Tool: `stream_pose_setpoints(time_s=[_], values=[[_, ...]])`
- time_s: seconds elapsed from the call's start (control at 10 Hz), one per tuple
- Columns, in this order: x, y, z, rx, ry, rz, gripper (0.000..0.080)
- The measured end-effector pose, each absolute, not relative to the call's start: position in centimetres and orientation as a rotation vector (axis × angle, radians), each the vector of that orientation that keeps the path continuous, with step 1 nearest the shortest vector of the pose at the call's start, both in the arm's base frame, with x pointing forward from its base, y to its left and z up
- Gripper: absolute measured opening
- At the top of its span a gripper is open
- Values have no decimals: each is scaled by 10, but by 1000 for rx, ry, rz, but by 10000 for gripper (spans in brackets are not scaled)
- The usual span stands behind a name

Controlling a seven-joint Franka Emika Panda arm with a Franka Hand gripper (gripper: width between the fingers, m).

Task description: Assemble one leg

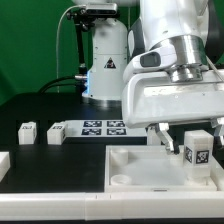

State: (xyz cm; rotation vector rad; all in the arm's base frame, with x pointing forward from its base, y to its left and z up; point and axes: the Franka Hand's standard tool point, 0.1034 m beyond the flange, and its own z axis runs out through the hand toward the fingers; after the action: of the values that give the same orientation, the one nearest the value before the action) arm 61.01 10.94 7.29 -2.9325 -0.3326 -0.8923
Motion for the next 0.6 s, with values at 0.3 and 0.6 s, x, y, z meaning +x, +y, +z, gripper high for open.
stream_pose_setpoints(time_s=[0.3, 0.6], values=[[610, 109, 73, -2933, -333, -892, 642], [610, 109, 73, -2933, -333, -892, 649]])
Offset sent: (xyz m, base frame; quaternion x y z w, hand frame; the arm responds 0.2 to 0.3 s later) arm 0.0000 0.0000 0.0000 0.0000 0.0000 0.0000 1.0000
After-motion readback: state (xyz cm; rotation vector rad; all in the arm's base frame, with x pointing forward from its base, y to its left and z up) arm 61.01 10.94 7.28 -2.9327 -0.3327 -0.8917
